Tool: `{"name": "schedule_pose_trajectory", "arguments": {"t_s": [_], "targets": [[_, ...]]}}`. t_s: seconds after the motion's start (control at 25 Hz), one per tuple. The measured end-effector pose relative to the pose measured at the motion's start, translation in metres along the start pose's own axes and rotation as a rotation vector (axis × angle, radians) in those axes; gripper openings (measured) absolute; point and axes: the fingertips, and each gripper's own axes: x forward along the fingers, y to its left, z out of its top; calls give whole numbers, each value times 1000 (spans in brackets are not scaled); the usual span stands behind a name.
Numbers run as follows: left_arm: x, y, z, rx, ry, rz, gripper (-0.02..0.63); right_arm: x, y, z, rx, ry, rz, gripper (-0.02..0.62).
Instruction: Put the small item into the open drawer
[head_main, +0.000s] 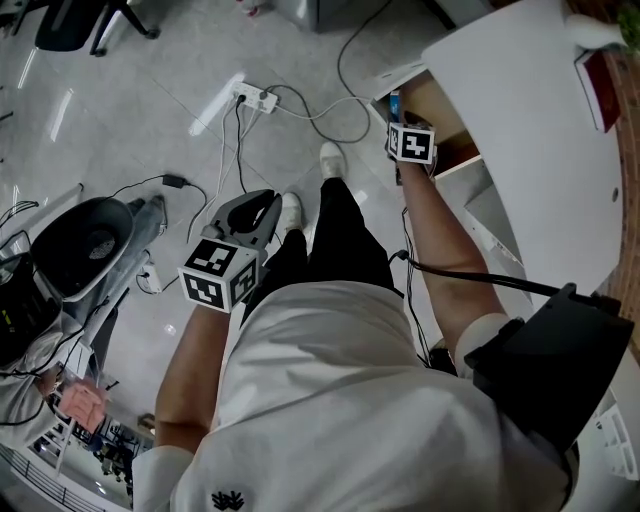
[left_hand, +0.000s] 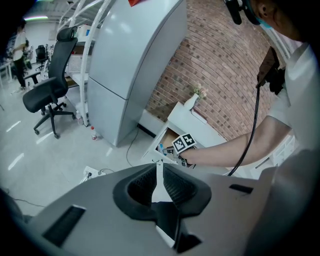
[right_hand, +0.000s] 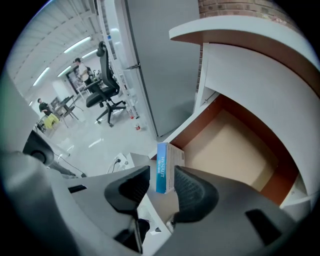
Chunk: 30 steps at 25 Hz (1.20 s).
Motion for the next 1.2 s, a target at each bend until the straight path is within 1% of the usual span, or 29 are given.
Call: {"name": "schedule_pose_trajectory", "arguments": {"t_s": [0.16, 0.28, 0.36, 0.48, 0.56, 0.68, 0.8, 0.92, 1.04, 1.2], "targets": [[-21, -14, -3, 35, -26, -22, 54, -36, 12, 1, -20, -36, 6, 175], [-34, -26, -5, 54, -44, -40, 54, -61, 21, -2, -36, -57, 34, 175], [-48, -32, -5, 64, -59, -55, 54, -82, 28, -6, -60, -64, 37, 172], [-72, -42, -12, 84, -89, -72, 54, -122, 47, -20, -88, -79, 55, 136], [-85, -49, -19, 102, -118, -75, 54, -147, 61, -33, -110, -94, 84, 104], [-108, -52, -21, 120, -156, -90, 54, -184, 92, -47, -139, -98, 131, 58], [-137, -54, -26, 130, -167, -111, 54, -225, 132, -66, -178, -70, 182, 44], [-163, -59, -43, 150, -166, -121, 54, -265, 168, -90, -206, -62, 223, 41], [-181, -58, -62, 164, -172, -133, 54, -295, 196, -108, -229, -81, 238, 40], [-198, -54, -81, 189, -182, -146, 51, -325, 220, -129, -237, -106, 242, 38]]}}
